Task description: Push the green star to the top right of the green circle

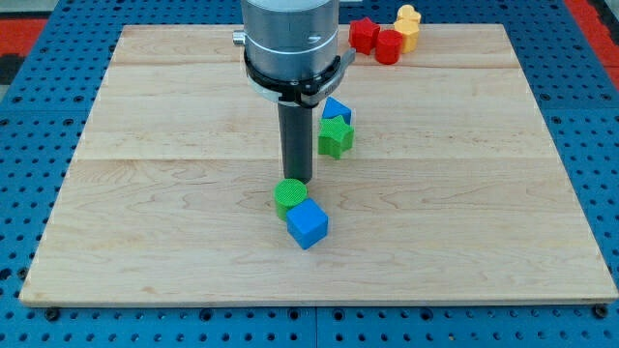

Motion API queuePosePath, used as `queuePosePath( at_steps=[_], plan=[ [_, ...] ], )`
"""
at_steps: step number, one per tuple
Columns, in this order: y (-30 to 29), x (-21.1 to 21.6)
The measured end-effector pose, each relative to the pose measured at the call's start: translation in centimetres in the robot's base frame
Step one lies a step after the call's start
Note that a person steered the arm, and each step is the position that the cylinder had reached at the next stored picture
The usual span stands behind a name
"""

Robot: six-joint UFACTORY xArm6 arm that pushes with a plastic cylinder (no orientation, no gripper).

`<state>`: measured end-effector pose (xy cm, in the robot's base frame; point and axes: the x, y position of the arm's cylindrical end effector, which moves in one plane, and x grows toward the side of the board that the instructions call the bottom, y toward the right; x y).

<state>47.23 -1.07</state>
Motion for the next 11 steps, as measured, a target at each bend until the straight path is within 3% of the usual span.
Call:
queuePosePath(
  at_steps=[2,4,5,6,7,9,11],
  plan=[
    [2.2,-11.2],
    [-4.4,-18.3],
    [4.3,-18.8],
    [8.1,-19.3],
    [8.1,-20.5],
    [8.0,-15.0],
    [-1.6,-7.4]
  ],
)
